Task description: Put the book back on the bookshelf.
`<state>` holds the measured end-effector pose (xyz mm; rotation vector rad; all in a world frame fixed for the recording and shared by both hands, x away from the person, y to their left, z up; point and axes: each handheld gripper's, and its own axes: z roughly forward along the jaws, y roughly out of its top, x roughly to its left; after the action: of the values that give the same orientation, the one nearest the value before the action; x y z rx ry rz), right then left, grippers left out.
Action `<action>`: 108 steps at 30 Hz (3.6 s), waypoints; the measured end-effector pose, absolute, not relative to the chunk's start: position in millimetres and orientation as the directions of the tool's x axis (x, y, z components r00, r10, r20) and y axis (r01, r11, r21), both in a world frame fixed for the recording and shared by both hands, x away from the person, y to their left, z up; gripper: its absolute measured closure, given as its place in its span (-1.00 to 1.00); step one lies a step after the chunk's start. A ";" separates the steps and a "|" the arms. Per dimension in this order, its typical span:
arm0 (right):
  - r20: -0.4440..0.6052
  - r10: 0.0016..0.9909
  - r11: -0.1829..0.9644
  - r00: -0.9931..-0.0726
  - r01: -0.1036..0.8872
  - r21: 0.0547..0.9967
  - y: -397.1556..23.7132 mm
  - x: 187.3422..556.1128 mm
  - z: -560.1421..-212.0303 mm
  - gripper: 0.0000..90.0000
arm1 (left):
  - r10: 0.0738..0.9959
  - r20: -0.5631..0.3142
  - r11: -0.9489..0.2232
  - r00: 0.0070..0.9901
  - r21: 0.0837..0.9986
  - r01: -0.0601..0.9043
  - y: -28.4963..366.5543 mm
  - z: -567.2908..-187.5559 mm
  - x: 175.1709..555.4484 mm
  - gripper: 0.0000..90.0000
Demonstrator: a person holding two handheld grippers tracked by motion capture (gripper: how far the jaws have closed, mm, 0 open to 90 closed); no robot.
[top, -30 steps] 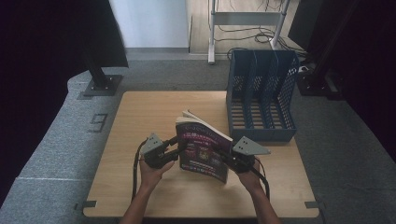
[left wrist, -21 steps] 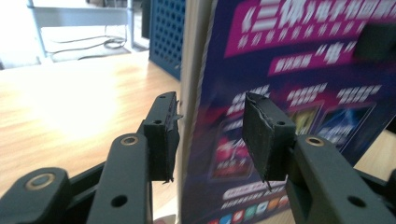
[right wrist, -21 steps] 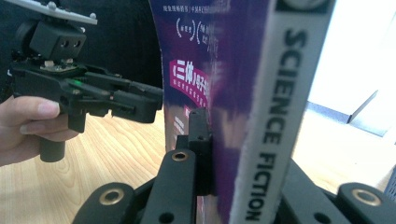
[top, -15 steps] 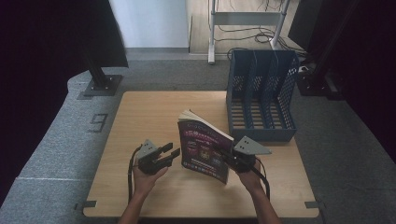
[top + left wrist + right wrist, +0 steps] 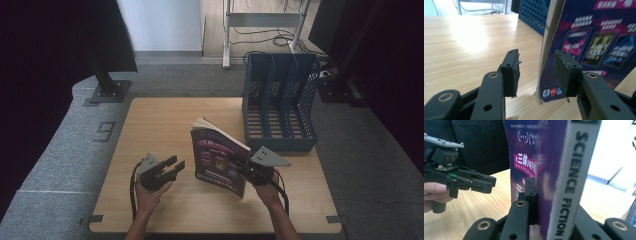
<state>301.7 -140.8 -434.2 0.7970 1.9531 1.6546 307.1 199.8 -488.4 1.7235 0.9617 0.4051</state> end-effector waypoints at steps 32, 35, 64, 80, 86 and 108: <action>0.049 0.729 0.034 -0.683 0.108 0.994 -158.0 295.1 -420.5 0.82 | 0.777 -0.150 -0.162 0.611 0.890 0.425 196.3 -499.3 304.8 0.23; 0.052 0.734 0.027 -0.677 0.106 0.994 -159.3 294.7 -419.4 0.82 | 0.778 -0.152 -0.163 0.610 0.889 0.428 196.8 -499.7 304.8 0.23; 0.076 0.789 -0.045 -0.610 0.067 0.997 -170.7 303.1 -392.4 0.82 | 0.775 -0.164 -0.149 0.611 0.891 0.429 201.2 -491.5 302.7 0.24; 0.086 0.813 -0.063 -0.575 0.060 0.996 -185.5 307.1 -386.1 0.82 | 0.782 -0.168 -0.145 0.600 0.887 0.438 203.5 -492.1 301.9 0.24; 0.087 0.819 -0.073 -0.567 0.048 0.996 -187.6 307.9 -380.2 0.82 | 0.780 -0.166 -0.152 0.603 0.885 0.440 202.3 -493.1 302.0 0.24; 0.095 0.844 -0.094 -0.529 0.028 0.995 -196.4 318.3 -365.1 0.82 | 0.784 -0.165 -0.150 0.599 0.885 0.441 205.0 -492.6 301.9 0.24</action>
<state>318.3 -196.4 -365.1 0.9663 1.5610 1.6899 301.9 205.0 -492.6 1.7845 1.0007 0.4114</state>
